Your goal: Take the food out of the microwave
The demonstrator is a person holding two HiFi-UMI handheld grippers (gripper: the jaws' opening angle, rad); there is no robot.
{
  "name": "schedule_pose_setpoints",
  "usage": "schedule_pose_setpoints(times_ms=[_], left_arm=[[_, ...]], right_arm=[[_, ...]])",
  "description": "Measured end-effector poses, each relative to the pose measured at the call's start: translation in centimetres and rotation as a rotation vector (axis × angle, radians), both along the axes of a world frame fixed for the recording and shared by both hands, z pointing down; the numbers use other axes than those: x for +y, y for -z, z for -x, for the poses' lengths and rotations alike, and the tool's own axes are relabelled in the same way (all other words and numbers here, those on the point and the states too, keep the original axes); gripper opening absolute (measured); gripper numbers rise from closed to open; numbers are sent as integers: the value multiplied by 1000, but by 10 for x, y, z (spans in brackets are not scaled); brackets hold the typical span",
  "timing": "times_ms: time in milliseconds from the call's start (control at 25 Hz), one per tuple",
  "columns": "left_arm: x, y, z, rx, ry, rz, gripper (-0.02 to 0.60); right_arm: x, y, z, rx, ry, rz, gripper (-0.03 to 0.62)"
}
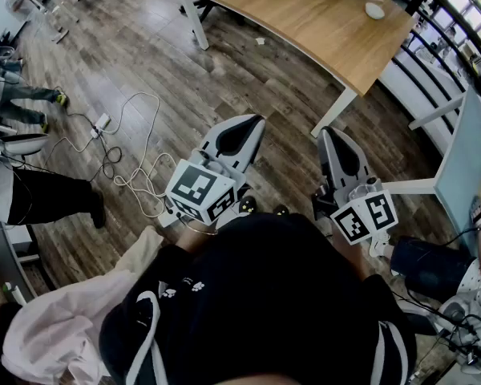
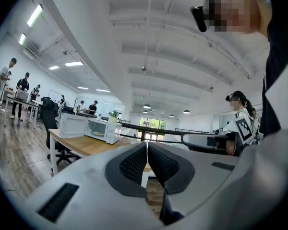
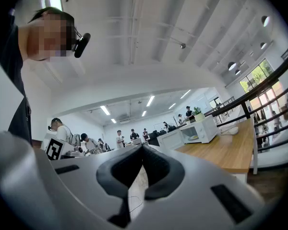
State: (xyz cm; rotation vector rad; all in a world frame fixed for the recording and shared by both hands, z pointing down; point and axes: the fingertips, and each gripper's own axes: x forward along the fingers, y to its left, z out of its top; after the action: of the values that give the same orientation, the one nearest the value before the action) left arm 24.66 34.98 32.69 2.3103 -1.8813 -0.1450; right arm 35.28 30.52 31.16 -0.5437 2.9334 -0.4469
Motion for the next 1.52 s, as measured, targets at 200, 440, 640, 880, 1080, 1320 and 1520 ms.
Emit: schedule_pose_setpoints(times_ms=[200,440,640,880,1080,1320,1520], left_arm=[[1,-2,-5,-11,15,21,17],[-4,-2,-17,-23,25,20,17],[-12,-1,-30,-32,31,28,17],[-12,-5,-49,-41,50,35,17],[-10,-12,-57,-42,55,48,17],[-24,-20,-60,-30,29,55,17],[-47,-17,-45,-29,-12,40,17]], right_arm=[[-2,-2,-6,2,5,15,2],[-5,-2,-18,-9,3,-11,2],[-11,-1,-31,-23,23,-20,0],[-13,-9,-46,-22,46,-19,0],[-13,-21,-49,-16,68,3,0],[-21,-22,-55,-29,67,33,0],[-42,-12,-40,-54,33,34,0]])
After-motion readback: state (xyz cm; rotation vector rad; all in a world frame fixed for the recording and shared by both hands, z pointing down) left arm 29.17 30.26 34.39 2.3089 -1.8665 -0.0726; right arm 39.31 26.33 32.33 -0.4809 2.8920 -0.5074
